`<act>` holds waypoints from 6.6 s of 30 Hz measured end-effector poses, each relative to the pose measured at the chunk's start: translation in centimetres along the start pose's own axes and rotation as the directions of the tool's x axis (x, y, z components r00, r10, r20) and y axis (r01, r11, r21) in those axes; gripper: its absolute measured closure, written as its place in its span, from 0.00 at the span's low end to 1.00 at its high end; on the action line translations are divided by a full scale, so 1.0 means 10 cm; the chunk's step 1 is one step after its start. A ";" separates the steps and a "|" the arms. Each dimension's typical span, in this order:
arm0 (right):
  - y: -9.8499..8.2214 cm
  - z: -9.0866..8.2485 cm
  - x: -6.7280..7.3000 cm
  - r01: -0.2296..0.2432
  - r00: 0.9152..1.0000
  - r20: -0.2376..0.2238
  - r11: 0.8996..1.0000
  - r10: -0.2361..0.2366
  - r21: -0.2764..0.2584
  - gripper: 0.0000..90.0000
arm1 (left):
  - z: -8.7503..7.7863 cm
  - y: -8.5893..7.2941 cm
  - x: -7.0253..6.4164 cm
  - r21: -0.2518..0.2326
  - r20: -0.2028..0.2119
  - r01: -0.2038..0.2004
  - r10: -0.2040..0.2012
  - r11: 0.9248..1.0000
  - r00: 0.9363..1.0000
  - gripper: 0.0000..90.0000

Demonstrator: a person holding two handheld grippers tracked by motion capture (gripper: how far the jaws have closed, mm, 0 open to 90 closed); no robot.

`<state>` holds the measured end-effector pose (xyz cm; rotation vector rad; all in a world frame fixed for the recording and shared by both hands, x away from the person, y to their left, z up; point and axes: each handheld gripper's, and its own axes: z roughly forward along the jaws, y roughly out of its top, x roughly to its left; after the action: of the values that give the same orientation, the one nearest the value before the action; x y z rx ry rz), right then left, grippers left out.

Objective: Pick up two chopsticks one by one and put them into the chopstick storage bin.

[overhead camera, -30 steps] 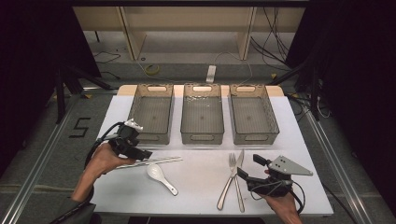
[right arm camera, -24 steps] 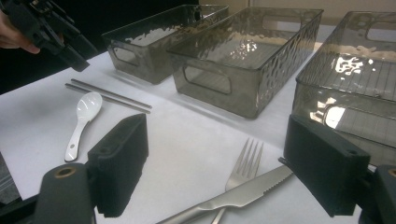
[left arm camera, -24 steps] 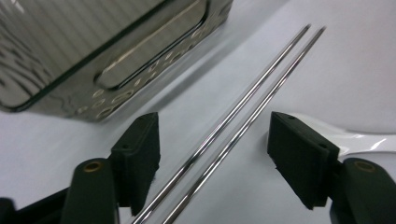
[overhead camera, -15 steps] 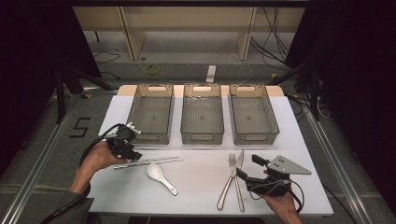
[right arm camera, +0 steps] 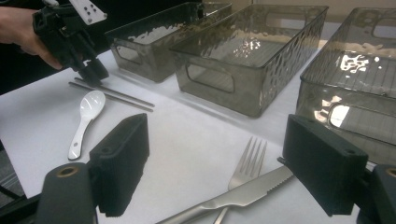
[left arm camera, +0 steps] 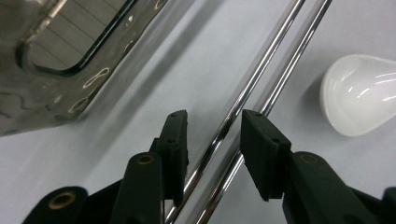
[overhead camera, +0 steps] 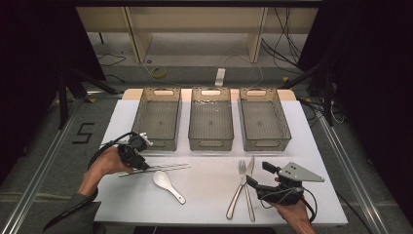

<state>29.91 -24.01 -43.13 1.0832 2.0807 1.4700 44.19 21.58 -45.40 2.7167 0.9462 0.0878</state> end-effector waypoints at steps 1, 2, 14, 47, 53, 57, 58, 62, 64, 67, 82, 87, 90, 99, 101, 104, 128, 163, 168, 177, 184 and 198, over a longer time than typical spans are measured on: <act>0.00 0.00 0.00 0.000 1.000 -0.001 1.000 0.000 0.003 0.26 | 0.01 0.00 0.00 0.003 0.001 -0.003 0.003 1.000 1.000 0.68; 0.00 0.01 0.00 0.001 1.000 -0.001 1.000 -0.001 0.003 0.26 | 0.01 0.00 0.01 0.006 0.000 -0.004 0.004 1.000 1.000 0.68; 0.00 0.01 0.00 0.004 1.000 -0.002 1.000 -0.004 0.011 0.27 | 0.10 0.03 0.03 0.044 0.027 -0.019 0.018 0.999 0.999 0.71; 0.00 0.02 0.00 0.005 1.000 -0.007 1.000 -0.005 0.026 0.27 | 0.09 0.01 -0.08 0.073 0.003 -0.135 0.135 0.988 0.991 0.94; 0.00 0.01 0.00 0.003 1.000 -0.012 1.000 -0.003 0.022 0.27 | 0.06 0.00 -0.06 0.044 0.003 -0.129 0.129 0.991 0.992 0.94; 0.00 0.01 0.00 0.003 1.000 -0.015 1.000 -0.003 0.018 0.27 | -0.01 -0.01 -0.05 0.019 0.007 -0.110 0.110 0.994 0.994 0.94; 0.00 0.01 0.00 0.002 1.000 -0.015 1.000 -0.002 0.020 0.27 | -0.04 -0.02 -0.05 0.004 0.002 -0.097 0.097 0.995 0.995 0.94; 0.00 0.01 0.00 0.003 1.000 -0.013 1.000 -0.003 0.022 0.27 | -0.14 -0.03 -0.05 -0.020 0.005 -0.096 0.096 0.995 0.995 0.94; 0.00 0.01 0.00 0.003 1.000 -0.014 1.000 -0.003 0.023 0.27 | -0.20 -0.03 -0.06 -0.042 -0.008 -0.092 0.092 0.995 0.996 0.94; 0.00 0.01 0.00 0.004 1.000 -0.015 1.000 -0.004 0.021 0.27 | -0.30 -0.01 -0.08 -0.073 -0.014 -0.087 0.086 0.993 0.996 0.94; 0.00 0.01 0.00 -0.001 1.000 -0.014 1.000 0.001 0.022 0.27 | -0.69 0.09 -0.06 -0.300 -0.031 0.066 -0.079 0.952 0.996 0.94; 0.00 0.01 0.00 -0.001 1.000 -0.016 1.000 0.002 0.019 0.27 | -0.71 0.13 0.02 -0.316 -0.023 0.096 -0.109 0.944 0.994 0.94; 0.00 0.01 -0.01 -0.004 1.000 -0.015 1.000 0.005 0.014 0.27 | -0.73 0.17 0.06 -0.331 -0.017 0.111 -0.123 0.937 0.992 0.94; 0.00 0.00 -0.01 0.002 1.000 -0.010 1.000 -0.002 0.001 0.26 | -0.83 0.34 0.28 -0.379 -0.063 0.151 -0.188 0.913 0.980 0.94; 0.00 -0.01 -0.01 0.001 1.000 -0.010 1.000 -0.001 0.000 0.25 | -0.84 0.37 0.35 -0.387 -0.071 0.166 -0.209 0.907 0.975 0.94; 0.00 -0.01 -0.01 0.002 1.000 -0.009 1.000 -0.002 -0.003 0.25 | -0.85 0.40 0.43 -0.392 -0.075 0.180 -0.226 0.902 0.971 0.94; 0.00 0.00 -0.01 0.002 1.000 -0.015 1.000 -0.002 0.001 0.25 | -0.75 0.61 0.74 -0.448 -0.120 0.237 -0.321 0.862 0.939 0.94; -0.01 0.01 0.00 0.005 1.000 -0.022 1.000 -0.005 0.006 0.25 | -0.47 0.51 0.78 -0.413 -0.064 0.334 -0.393 0.847 0.917 0.54; -0.01 0.01 0.00 0.004 1.000 -0.021 1.000 -0.004 0.007 0.25 | -0.58 0.41 0.63 -0.415 -0.051 0.312 -0.364 0.855 0.930 0.41; 0.00 0.01 0.02 0.009 1.000 -0.026 1.000 -0.009 0.011 0.25 | -0.63 0.24 0.34 -0.344 -0.010 0.234 -0.253 0.909 0.967 0.30; 0.00 0.01 0.03 0.015 0.999 -0.031 1.000 -0.015 0.013 0.25 | -0.61 0.19 0.11 -0.290 0.020 0.198 -0.201 0.936 0.979 0.25; 0.00 0.01 0.04 0.019 0.999 -0.032 1.000 -0.019 0.008 0.25 | -0.48 0.06 -0.17 -0.249 0.064 0.145 -0.133 0.958 0.989 0.19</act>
<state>29.71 -23.69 -43.10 1.0471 2.1144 1.4803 42.52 21.17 -40.60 2.4024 1.0330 0.1098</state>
